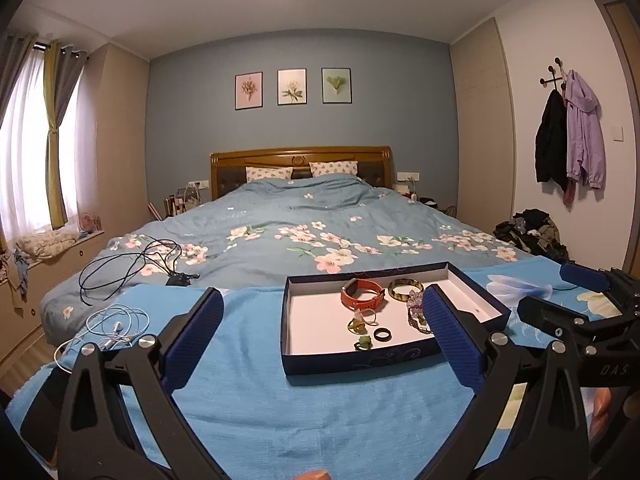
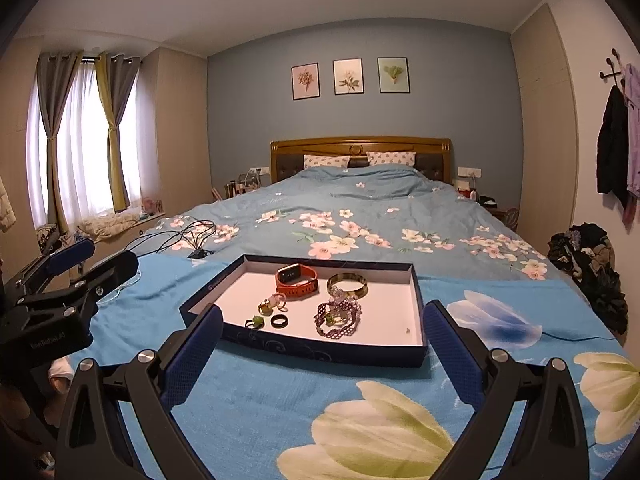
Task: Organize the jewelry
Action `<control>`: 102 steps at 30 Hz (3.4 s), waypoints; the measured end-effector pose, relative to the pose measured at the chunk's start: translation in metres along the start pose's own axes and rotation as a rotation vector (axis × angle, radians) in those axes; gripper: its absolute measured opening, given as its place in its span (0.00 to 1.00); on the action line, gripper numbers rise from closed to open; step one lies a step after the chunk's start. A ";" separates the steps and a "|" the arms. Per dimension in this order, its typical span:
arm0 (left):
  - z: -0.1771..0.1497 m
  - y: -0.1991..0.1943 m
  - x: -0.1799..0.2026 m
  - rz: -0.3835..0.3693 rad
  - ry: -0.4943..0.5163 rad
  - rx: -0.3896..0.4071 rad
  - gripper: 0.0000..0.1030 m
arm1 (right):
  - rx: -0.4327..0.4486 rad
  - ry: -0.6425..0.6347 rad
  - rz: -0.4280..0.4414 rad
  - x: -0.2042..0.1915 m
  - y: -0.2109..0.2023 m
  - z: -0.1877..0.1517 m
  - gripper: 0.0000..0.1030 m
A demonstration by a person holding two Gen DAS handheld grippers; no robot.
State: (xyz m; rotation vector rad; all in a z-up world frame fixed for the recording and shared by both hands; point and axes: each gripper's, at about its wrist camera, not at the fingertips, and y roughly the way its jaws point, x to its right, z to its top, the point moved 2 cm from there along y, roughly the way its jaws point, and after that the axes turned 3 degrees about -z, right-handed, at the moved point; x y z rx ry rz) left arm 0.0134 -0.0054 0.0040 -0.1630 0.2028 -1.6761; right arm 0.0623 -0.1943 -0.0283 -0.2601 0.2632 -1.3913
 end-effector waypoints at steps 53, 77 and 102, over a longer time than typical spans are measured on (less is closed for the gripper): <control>-0.003 -0.010 -0.003 0.032 0.006 0.022 0.95 | 0.006 0.021 -0.003 -0.002 -0.005 -0.004 0.94; -0.003 -0.007 -0.004 0.036 0.007 0.020 0.95 | 0.012 0.022 -0.002 -0.002 -0.005 -0.004 0.94; -0.013 0.017 -0.011 0.018 -0.014 -0.055 0.95 | -0.061 0.019 -0.058 0.017 0.007 -0.006 0.94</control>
